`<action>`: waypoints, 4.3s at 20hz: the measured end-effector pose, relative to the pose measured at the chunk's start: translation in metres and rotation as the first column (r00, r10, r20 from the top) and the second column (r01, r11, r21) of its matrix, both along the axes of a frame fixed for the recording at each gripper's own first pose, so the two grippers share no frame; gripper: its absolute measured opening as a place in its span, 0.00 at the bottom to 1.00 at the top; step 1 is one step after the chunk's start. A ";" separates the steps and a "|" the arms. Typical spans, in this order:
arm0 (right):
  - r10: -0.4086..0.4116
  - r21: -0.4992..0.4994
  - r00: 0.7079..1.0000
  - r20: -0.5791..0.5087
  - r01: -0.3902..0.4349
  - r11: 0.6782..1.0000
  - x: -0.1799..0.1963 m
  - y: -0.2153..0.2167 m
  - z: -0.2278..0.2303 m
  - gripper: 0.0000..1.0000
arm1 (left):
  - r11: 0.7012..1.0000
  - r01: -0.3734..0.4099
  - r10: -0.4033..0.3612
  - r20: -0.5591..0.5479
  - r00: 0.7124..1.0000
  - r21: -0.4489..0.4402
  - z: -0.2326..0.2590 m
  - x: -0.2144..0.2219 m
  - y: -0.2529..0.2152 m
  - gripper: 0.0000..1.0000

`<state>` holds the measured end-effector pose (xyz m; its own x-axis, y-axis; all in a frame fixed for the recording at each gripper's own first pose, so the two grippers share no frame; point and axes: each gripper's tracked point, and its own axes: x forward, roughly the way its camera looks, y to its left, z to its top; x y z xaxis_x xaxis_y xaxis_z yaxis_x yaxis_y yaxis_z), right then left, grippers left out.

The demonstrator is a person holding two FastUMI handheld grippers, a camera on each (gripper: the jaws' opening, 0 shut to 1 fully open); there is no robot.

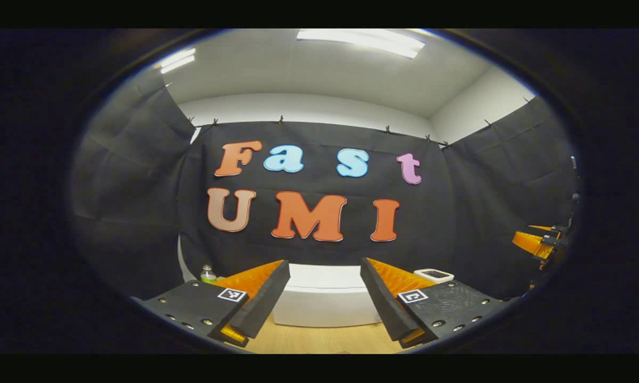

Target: Open the microwave oven with the left hand, put the food in, and close the microwave oven.

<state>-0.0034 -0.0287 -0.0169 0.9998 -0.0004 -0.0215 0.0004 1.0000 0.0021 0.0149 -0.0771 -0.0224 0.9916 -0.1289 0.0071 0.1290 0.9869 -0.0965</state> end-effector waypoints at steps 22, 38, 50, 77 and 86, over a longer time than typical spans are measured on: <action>-0.057 -0.001 0.974 -0.217 0.058 0.998 -0.024 -0.041 -0.169 0.95 | 0.978 0.205 -0.208 -0.168 0.964 -0.034 -0.195 0.061 -0.192 0.87; -0.102 0.052 0.927 -0.361 0.129 0.990 -0.034 -0.083 -0.253 0.95 | 0.994 0.079 -0.049 -0.345 0.937 0.072 -0.327 0.132 -0.212 0.55; -0.074 0.095 0.909 -0.410 0.124 0.988 -0.049 -0.077 -0.270 0.95 | 0.993 0.093 -0.067 -0.303 0.951 0.073 -0.330 0.129 -0.224 0.21; -0.004 0.129 0.858 -0.514 0.082 0.988 -0.084 -0.028 -0.291 0.95 | 0.973 0.225 -0.210 -0.213 0.954 0.046 -0.289 -0.034 -0.148 0.12; -0.030 0.117 0.850 -0.526 0.107 0.987 -0.097 -0.023 -0.290 0.95 | 0.988 0.135 -0.117 -0.213 0.970 0.074 -0.271 -0.098 -0.052 0.12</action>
